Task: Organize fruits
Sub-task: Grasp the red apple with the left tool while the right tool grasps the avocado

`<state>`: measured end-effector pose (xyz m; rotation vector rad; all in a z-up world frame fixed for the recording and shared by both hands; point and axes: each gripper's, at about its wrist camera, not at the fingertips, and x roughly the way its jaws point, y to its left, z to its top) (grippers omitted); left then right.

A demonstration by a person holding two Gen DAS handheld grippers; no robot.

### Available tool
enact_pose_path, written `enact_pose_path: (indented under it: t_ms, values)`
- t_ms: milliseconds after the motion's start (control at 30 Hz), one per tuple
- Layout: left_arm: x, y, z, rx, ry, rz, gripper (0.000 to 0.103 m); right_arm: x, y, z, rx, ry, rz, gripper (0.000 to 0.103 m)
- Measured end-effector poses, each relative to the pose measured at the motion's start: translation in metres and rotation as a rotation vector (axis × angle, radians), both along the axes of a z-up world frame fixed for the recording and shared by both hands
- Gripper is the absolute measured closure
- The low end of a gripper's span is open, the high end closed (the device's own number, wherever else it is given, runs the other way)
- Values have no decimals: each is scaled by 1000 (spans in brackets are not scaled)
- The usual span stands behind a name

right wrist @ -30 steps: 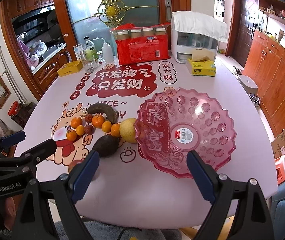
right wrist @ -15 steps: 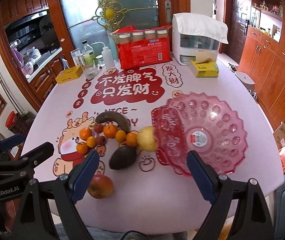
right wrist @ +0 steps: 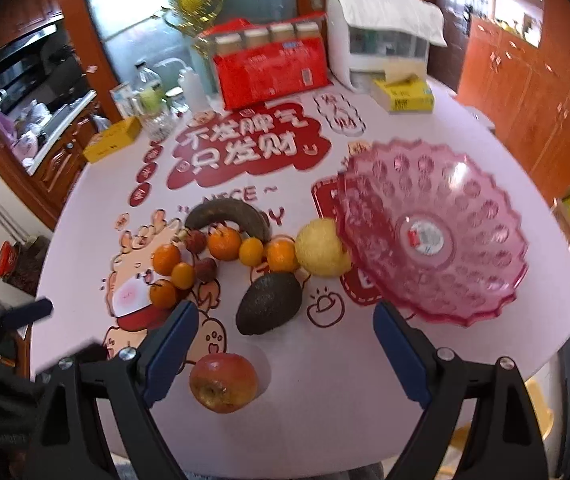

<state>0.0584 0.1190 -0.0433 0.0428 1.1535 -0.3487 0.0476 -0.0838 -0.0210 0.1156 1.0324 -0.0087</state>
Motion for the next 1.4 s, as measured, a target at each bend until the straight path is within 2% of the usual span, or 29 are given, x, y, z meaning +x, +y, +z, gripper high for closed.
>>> enact_pose_path:
  t_ms: [233,367,433,533,600,633,767,1033,1167,1233,1333,1400]
  values:
    - [9,-31,-78,-34,144,-144,3,15,-6,-61,45,70,-75,14]
    - [6,-46,-100,-47,153,-173,3,17,-18,-88,104,127,-136,15]
    - [5,-52,-106,-80,155,-191,4,16,-23,-95,127,135,-152,15]
    - [2,-66,-114,-97,175,-238,15,14,-28,-100,143,136,-167,15]
    - [3,-73,-122,-110,221,-258,34,15,-29,-102,157,140,-168,15]
    - [3,-75,-128,-128,253,-263,34,16,-29,-103,160,142,-161,15]
    - [1,-69,-128,-160,235,-226,35,22,-25,-104,157,143,-128,15]
    - [10,-21,-121,-121,185,-39,35,42,-13,-118,182,167,-88,15]
    - [19,-8,-121,-111,181,3,35,53,-7,-126,201,180,-83,16]
    - [21,-5,-122,-106,180,11,35,58,-4,-130,209,186,-79,19]
    - [24,11,-120,-98,183,19,35,65,3,-140,231,218,-68,31]
    - [27,12,-120,-99,186,27,35,66,9,-138,203,198,-59,36]
